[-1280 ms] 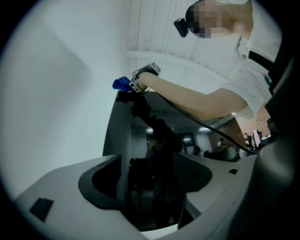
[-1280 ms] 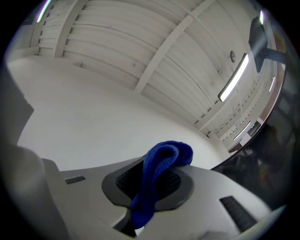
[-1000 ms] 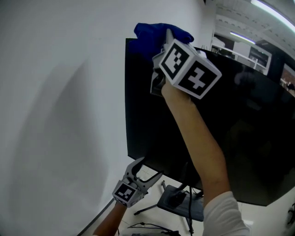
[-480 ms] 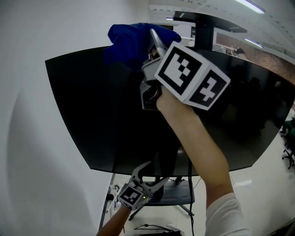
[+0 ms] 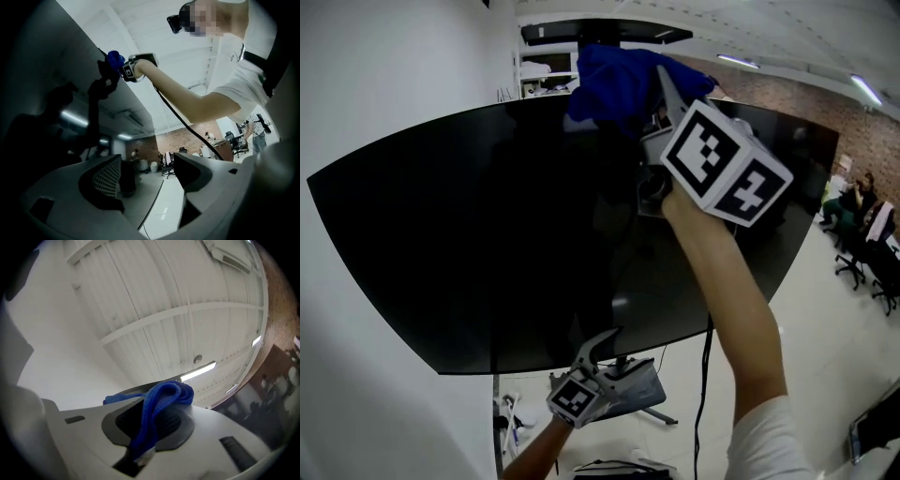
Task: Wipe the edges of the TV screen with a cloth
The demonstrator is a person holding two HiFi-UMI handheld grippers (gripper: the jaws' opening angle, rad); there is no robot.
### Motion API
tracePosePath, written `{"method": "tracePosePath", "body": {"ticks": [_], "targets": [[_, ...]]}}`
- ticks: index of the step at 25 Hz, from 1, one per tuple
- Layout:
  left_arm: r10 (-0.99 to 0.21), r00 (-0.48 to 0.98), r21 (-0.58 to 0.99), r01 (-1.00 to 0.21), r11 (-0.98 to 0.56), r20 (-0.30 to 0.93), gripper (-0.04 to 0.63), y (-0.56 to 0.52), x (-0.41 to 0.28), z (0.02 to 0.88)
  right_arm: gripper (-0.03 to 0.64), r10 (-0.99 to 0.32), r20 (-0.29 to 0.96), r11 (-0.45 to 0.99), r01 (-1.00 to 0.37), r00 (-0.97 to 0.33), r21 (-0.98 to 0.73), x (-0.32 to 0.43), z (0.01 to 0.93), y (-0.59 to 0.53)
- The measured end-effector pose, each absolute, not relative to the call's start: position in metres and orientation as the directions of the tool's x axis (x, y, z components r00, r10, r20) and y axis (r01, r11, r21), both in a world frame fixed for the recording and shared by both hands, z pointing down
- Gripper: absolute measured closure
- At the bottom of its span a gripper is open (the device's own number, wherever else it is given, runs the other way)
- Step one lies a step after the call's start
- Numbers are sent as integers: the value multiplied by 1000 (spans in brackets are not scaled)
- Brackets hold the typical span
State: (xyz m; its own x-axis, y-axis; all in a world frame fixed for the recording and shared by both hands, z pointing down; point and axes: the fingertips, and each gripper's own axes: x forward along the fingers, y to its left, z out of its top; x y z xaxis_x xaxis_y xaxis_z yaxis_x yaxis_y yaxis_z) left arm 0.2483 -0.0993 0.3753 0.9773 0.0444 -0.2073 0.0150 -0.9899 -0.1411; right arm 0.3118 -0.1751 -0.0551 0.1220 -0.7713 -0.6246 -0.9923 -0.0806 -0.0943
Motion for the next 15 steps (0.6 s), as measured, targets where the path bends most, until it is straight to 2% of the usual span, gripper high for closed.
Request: {"method": "tracePosePath", "body": {"ticks": [5,8,13,15], "targets": [[94,975,-136,67,-988,-203,262,-86,274,377,538,-728,-637,-239,-965,254,-111,387,-51,-146],[120,971,-142,92,-986,-205,262,-73,294,379,538,-677,-690,-301,-952,257,-58,418,-40,-117],[54,977,-184,15,-983,-205,262,-87,290,368,541,-693,-709,-174,-985,134,-17,422,26,-94],[13,973,-173,-28,-984,-229,262,-95,285,361,543,-717,-681,-183,-983,146,-17,429,73,-82]]}}
